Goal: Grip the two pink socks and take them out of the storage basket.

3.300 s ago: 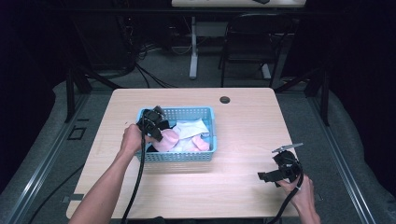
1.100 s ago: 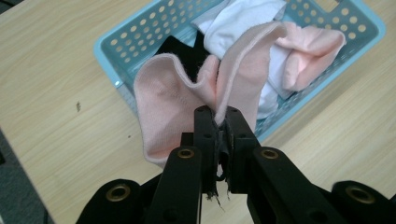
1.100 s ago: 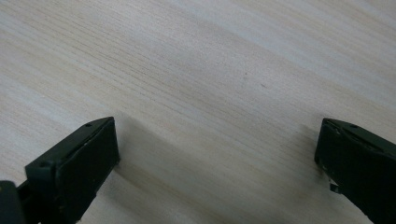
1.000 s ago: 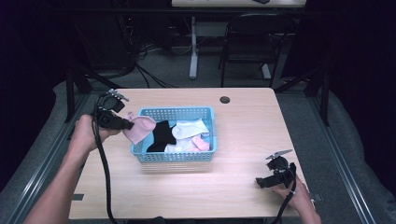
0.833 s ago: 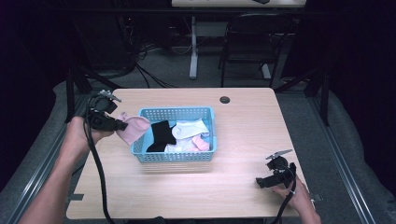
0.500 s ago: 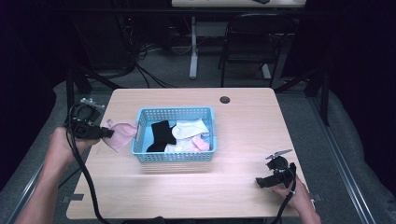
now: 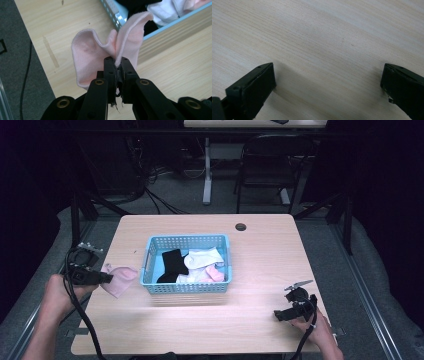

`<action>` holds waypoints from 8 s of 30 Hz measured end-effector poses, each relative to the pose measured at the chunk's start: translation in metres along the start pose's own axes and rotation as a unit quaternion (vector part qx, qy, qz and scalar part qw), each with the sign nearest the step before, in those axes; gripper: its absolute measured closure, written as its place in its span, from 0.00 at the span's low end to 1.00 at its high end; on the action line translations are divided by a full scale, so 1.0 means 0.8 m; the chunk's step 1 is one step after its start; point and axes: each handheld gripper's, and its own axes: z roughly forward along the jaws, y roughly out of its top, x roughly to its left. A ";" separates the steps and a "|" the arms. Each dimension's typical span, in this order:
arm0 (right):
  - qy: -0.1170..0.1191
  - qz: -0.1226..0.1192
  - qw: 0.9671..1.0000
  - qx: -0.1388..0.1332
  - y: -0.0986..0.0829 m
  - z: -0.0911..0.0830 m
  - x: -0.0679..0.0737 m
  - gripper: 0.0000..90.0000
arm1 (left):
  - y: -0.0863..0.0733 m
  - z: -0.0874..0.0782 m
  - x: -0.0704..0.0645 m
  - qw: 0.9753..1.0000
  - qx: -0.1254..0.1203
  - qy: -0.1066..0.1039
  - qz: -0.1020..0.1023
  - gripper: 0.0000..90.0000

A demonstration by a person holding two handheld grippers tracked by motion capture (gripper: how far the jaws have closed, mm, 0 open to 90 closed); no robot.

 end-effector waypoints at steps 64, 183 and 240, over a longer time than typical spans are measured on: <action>-0.002 0.002 1.000 0.002 0.000 0.000 0.000 0.00 | -0.029 0.047 0.010 0.996 0.028 -0.023 -0.081 0.03; 0.002 -0.004 1.000 0.010 0.001 -0.001 -0.001 0.00 | 0.218 0.281 -0.220 0.982 0.125 -0.108 0.089 0.88; -0.002 0.002 1.000 0.011 -0.003 -0.003 0.000 0.00 | 0.235 0.003 -0.107 0.992 -0.036 -0.054 0.108 0.96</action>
